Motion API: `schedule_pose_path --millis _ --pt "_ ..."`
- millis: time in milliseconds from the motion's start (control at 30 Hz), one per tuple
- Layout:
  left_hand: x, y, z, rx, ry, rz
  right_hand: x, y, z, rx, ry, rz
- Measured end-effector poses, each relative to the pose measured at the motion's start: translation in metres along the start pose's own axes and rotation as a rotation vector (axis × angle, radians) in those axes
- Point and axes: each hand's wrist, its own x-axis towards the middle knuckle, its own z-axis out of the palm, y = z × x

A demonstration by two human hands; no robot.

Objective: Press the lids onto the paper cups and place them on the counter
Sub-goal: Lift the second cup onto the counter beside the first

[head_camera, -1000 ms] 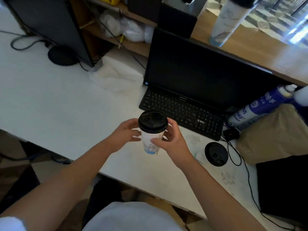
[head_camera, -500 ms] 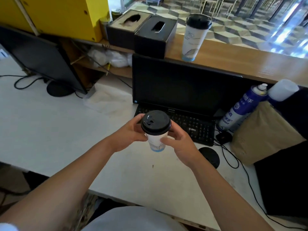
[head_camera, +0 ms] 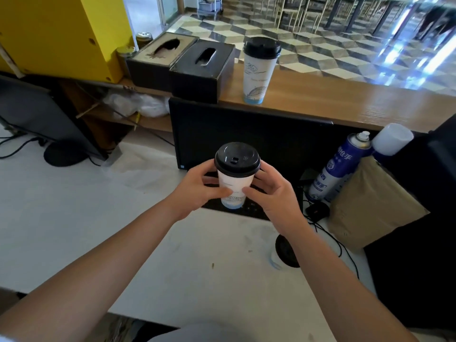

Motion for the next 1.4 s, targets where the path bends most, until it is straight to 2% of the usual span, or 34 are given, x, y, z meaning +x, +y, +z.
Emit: schedule_pose_path --millis 167,367,900,1400 --pt "0.025 0.025 0.007 0.117 0.028 0.082 0.017 -0.018 -0.018 -0.036 -0.025 -0.080" --pt "0.066 0.063 0.017 0.111 0.076 0.164 0.053 -0.049 -0.054 -0.028 0.015 -0.173" --pt "0.159 0.151 0.052 0.053 0.079 0.222 0.129 -0.103 -0.127 -0.032 0.180 -0.176" --pt "0.233 0.139 0.086 0.085 0.121 0.154 0.183 -0.080 -0.157 -0.026 0.255 -0.114"
